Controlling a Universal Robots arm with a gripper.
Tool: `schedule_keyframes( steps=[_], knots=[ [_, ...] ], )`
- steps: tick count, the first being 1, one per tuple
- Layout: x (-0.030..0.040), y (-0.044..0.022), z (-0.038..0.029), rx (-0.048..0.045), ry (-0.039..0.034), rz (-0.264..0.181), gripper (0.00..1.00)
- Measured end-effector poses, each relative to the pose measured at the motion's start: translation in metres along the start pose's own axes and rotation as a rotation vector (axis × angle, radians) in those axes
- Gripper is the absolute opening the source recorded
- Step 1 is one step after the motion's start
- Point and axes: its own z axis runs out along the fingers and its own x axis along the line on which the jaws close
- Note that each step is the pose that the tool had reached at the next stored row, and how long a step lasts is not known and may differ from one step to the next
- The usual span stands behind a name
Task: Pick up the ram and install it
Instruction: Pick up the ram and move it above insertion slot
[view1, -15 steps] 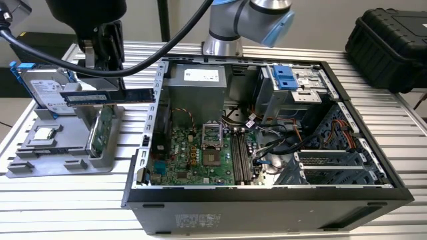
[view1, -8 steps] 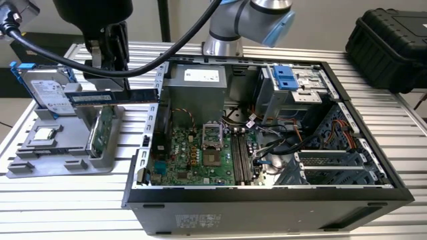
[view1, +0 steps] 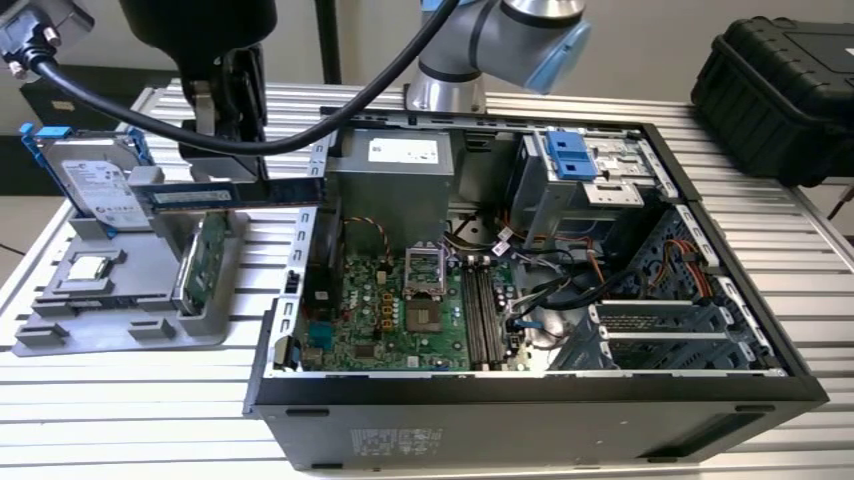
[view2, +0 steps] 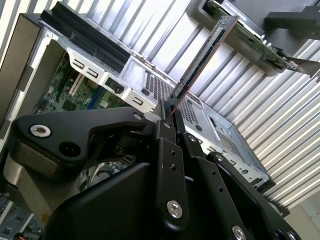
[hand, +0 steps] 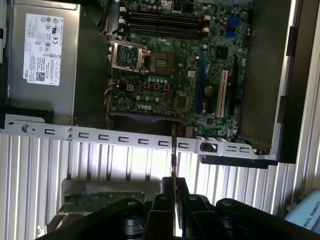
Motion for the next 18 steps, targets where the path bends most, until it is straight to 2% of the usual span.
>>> schedule_keyframes(
  steps=[18],
  knots=[
    [-0.001, 0.0136, 0.0001, -0.0001, 0.0001, 0.0, 0.0]
  ],
)
